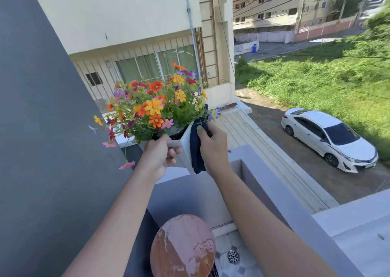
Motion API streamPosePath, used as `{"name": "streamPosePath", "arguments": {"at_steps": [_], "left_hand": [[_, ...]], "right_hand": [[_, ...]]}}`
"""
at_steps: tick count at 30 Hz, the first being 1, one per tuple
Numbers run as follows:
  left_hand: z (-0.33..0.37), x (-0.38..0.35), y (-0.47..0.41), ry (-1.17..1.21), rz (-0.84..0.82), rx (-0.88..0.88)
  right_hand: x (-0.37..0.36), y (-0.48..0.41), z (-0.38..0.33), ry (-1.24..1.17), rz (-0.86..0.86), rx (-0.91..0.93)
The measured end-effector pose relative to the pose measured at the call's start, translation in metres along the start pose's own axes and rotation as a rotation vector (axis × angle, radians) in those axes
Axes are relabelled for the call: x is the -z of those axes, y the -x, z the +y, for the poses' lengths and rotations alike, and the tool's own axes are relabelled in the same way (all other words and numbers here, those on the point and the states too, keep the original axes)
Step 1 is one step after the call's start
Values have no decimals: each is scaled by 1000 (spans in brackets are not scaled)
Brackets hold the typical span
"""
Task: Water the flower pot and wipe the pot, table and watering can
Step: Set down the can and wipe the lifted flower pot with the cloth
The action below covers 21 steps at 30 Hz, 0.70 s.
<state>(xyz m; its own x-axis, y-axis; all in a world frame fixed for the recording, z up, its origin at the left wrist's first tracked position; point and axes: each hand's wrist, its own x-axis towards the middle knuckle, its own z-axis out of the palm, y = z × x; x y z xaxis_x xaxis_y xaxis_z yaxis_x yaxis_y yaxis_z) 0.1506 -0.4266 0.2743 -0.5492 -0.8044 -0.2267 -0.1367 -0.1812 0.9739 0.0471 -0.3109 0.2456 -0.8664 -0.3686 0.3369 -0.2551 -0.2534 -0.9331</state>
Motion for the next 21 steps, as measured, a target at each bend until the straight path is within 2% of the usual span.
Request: {"name": "streamPosePath", "arguments": {"at_steps": [3,6,12,14,18,21], "left_hand": [[4,3,-8,22,18,20],[4,8,-17,91,38,16],[-5,12,-17,98,7,6],[-4,11,-14,83,-2,4],[-13,0,2,-13,-75,-13],[-20,-3,7,-10,-83,-18]], "right_hand": [[-2,33,7,-29,-82,-12],[-7,59,31,27,-72,19],[4,47,60,42,-35,-129],[2,32,61,65,1,-140],[-1,-6,60,95,183,-147],[1,-23,58,57,213,-136]]}}
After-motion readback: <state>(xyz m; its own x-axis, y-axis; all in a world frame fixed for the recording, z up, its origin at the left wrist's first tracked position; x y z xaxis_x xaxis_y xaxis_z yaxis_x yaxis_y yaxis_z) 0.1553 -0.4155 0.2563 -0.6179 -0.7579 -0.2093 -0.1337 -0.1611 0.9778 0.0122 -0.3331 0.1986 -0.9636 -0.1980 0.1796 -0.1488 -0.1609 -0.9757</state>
